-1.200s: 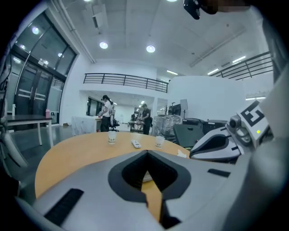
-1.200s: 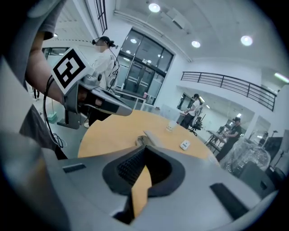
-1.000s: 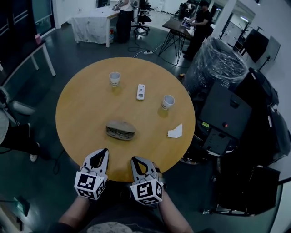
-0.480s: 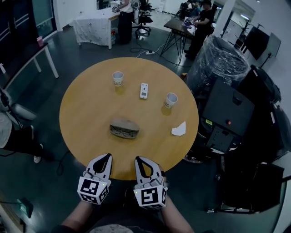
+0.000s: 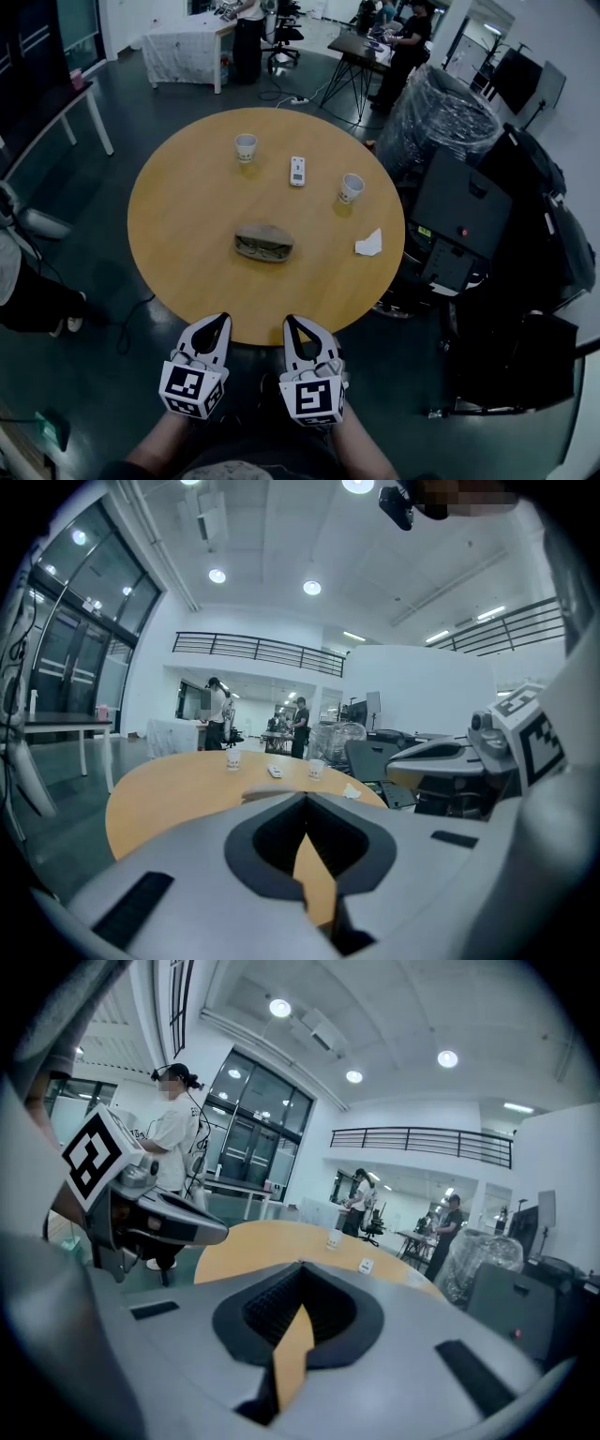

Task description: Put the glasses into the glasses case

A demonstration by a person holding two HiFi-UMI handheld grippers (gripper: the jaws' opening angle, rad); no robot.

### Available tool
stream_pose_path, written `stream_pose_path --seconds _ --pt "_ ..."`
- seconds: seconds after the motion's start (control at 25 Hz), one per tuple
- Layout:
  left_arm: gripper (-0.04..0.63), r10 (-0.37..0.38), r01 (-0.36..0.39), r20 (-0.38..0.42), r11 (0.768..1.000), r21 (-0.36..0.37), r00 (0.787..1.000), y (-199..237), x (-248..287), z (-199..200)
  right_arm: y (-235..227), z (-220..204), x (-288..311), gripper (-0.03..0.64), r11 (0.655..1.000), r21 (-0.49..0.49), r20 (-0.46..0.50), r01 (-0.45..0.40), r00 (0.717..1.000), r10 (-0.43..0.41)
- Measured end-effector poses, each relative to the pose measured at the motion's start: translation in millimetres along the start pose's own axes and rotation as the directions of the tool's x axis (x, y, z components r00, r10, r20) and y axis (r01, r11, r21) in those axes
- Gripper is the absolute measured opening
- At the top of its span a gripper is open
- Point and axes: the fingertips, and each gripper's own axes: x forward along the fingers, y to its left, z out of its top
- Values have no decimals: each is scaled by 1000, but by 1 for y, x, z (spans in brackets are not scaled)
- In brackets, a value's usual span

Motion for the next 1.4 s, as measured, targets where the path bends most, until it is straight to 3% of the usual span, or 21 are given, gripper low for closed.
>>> stream_pose_path --seconds 0.84,1.12,1.4 --pt "6 -102 102 39 995 5 994 -32 -155 -31 115 1 -130 -12 992 31 -45 122 992 -121" --pt "6 -146 145 38 989 18 989 -57 -175 -36 119 -2 -168 -12 984 46 -50 170 985 -168" --pt "6 -133 132 66 991 26 989 -81 -181 -30 105 -5 -190 -12 985 46 -26 168 986 -167"
